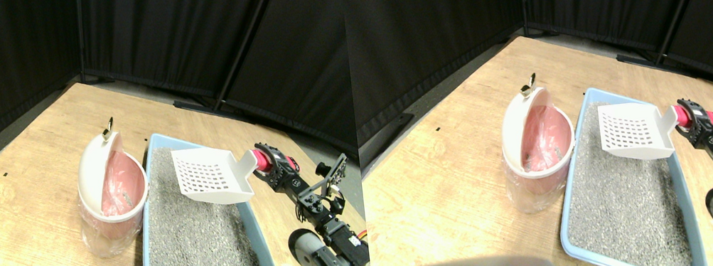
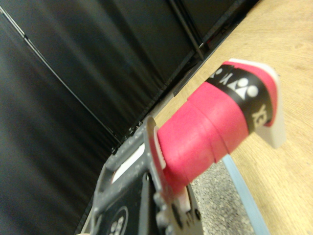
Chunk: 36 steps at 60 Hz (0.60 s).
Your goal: Scoop (unimanual)
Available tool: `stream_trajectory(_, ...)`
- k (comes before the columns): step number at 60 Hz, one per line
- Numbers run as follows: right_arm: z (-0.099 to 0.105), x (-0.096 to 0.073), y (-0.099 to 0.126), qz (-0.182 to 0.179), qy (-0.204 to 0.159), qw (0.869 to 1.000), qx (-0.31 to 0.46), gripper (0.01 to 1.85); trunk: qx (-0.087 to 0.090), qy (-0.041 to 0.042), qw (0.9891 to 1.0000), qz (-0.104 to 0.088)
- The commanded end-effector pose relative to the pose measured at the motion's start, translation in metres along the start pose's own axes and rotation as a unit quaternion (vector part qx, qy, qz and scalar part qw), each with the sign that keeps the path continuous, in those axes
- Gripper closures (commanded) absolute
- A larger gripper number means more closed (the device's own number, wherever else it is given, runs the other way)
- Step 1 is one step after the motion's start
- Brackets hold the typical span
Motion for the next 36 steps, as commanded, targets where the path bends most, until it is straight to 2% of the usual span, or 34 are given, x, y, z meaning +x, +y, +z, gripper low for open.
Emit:
stream_trajectory(1, 0.003, -0.004, -0.003, 0.005, -0.040, 0.999, 0.015, 1.81, 0.000, 0.0023, 0.9998, -0.021)
stream_trajectory(4, -0.001, -0.011, -0.011, -0.023, -0.045, 0.998, 0.030, 1.81, 0.004, 0.0033, 0.9997, -0.026)
stream_trajectory(12, -0.017, -0.020, -0.029, -0.023, -0.044, 0.998, 0.042, 1.81, 0.013, 0.0073, 0.9992, -0.038)
stream_trajectory(19, -0.030, -0.029, -0.039, -0.055, -0.027, 0.997, 0.048, 1.81, 0.020, 0.0109, 0.9986, -0.047)
stream_trajectory(26, -0.043, -0.035, -0.050, -0.069, -0.016, 0.996, 0.062, 1.81, 0.024, 0.0116, 0.9983, -0.051)
stream_trajectory(36, -0.059, -0.036, -0.058, -0.067, -0.011, 0.996, 0.064, 1.81, 0.029, 0.0126, 0.9981, -0.053)
